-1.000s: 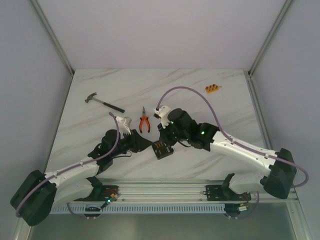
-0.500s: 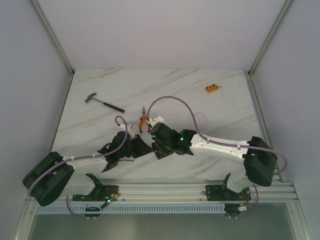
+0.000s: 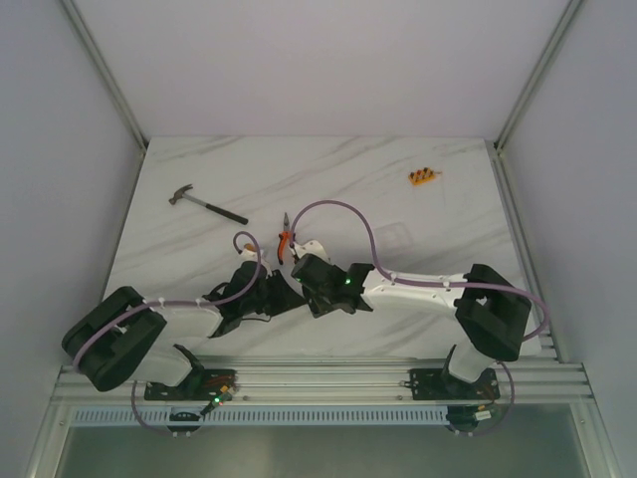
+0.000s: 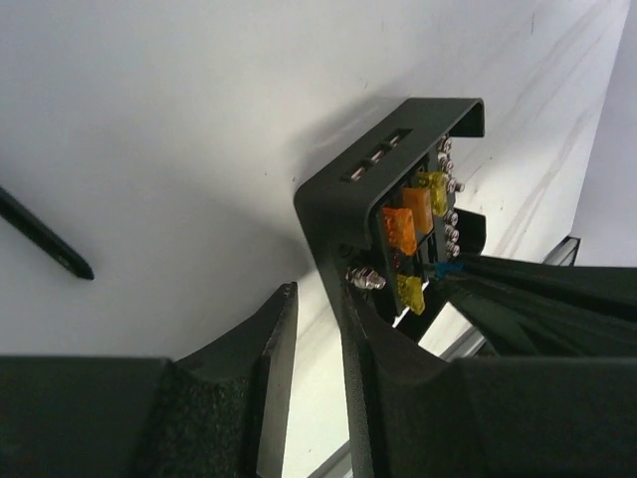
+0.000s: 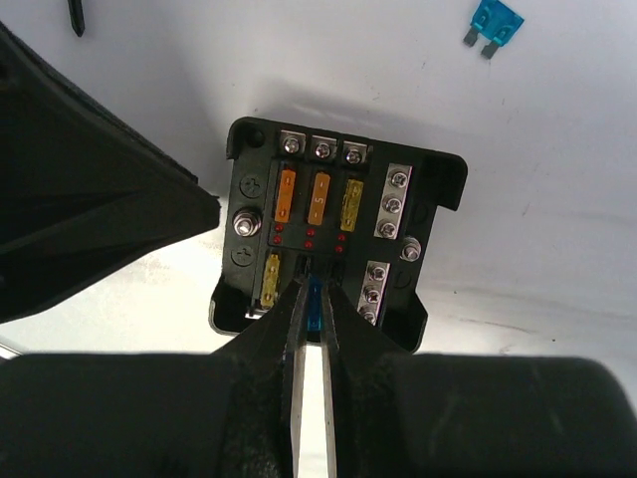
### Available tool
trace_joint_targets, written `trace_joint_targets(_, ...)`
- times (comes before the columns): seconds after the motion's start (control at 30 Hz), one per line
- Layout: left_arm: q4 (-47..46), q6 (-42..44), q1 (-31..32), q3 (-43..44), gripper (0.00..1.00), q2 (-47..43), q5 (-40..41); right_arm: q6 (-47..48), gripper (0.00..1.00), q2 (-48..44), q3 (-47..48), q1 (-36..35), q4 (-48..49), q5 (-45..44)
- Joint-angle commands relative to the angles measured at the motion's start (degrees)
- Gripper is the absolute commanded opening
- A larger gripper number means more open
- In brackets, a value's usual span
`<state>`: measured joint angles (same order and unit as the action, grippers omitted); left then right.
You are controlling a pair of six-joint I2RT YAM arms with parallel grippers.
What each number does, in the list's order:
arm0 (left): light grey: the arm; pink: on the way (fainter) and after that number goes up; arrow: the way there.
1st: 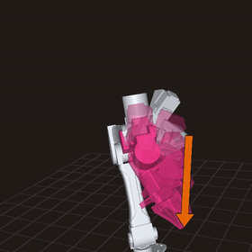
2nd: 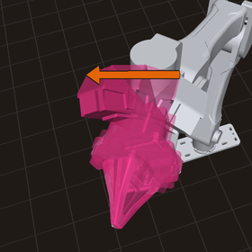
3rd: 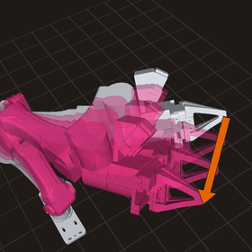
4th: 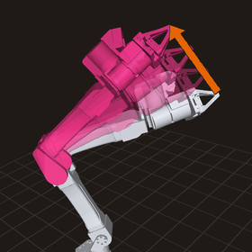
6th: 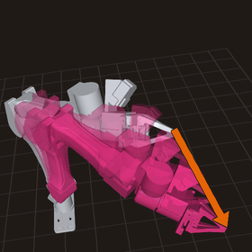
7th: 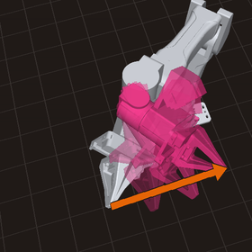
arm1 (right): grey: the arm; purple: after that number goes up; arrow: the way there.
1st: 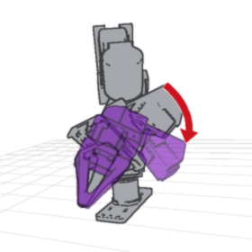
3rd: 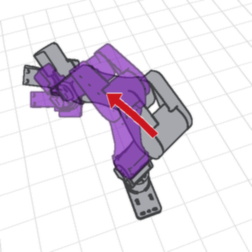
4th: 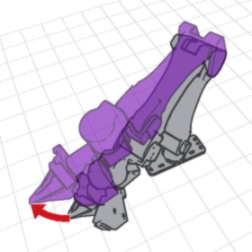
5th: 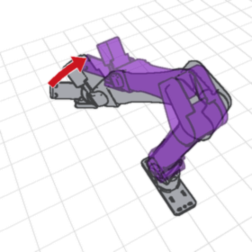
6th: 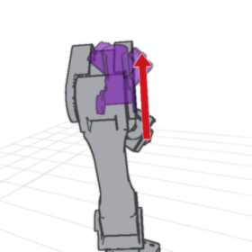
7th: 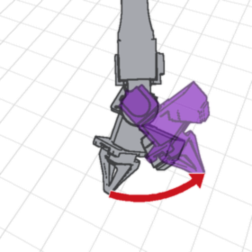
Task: Snap on the fuse box
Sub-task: Install the fuse at the fuse box base.
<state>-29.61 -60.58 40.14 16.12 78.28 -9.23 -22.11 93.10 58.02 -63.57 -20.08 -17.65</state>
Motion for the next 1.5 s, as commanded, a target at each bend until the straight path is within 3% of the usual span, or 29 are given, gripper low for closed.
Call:
trace_joint_targets(0.0, -0.9, -0.4, 0.2, 2.0, 0.34, 1.5, -0.1, -1.8, 0.00, 0.7, -0.5, -0.7, 1.2, -3.0)
trace_joint_targets(1.47, 2.7, -2.8, 0.5, 2.1, 0.26, 3.8, 2.2, -7.4, 0.00, 0.7, -0.1, -2.0, 1.5, -7.0)
